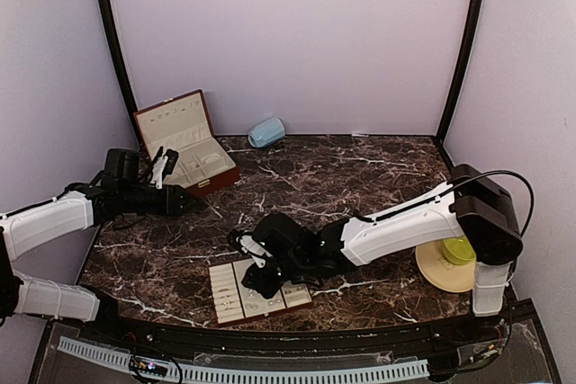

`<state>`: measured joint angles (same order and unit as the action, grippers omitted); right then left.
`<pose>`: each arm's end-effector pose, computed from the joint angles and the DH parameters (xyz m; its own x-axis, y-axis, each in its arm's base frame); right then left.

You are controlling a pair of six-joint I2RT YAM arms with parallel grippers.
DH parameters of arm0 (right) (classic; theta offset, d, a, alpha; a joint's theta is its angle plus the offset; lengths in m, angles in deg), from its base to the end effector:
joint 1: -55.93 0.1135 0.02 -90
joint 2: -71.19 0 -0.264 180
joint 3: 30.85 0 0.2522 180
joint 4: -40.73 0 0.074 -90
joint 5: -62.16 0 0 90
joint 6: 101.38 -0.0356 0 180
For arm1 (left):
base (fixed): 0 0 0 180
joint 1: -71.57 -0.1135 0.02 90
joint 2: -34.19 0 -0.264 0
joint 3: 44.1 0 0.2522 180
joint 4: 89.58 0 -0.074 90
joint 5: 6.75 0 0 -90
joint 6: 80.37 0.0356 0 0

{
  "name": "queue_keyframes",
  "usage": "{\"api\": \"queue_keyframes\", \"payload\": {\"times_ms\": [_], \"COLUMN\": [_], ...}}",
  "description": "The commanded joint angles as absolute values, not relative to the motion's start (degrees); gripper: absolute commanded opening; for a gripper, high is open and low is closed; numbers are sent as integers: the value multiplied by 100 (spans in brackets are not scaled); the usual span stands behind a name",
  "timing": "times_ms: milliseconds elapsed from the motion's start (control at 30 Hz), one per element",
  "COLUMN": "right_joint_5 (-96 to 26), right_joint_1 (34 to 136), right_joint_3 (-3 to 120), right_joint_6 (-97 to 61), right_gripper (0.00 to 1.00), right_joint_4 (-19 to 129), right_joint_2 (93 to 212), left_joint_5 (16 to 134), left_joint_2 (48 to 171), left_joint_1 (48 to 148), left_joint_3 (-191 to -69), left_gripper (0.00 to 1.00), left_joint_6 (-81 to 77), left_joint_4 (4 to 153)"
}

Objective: Organize the mixed jewelry
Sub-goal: Place the earring in the earring holder.

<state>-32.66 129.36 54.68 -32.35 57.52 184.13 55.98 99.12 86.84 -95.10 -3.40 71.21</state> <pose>0.1184 0.4085 0.1642 -0.5336 -0.5429 -0.6485 -0.8367 0.4506 0.3113 0.2286 -0.0793 0.2342 -0.6500 -0.0303 -0.7593 0.4697 0.7694 -0.4328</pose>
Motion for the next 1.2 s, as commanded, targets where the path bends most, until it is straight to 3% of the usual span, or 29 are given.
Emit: {"api": "queue_keyframes", "payload": {"times_ms": [0, 1167], "right_joint_5": [-3123, -2806], "right_joint_1": [12978, 13129], "right_joint_3": [5769, 6164], "right_joint_6": [-3114, -2945], "right_gripper": [12, 12], "right_joint_4": [5790, 6255], "right_joint_2": [18587, 19018], "left_joint_5": [5480, 5429], "left_joint_2": [9853, 9897], "left_joint_1": [8669, 8669], "left_joint_3": [-9574, -9600], "left_gripper": [43, 42], "left_joint_6": [-263, -276], "left_joint_4": [7191, 7218]}}
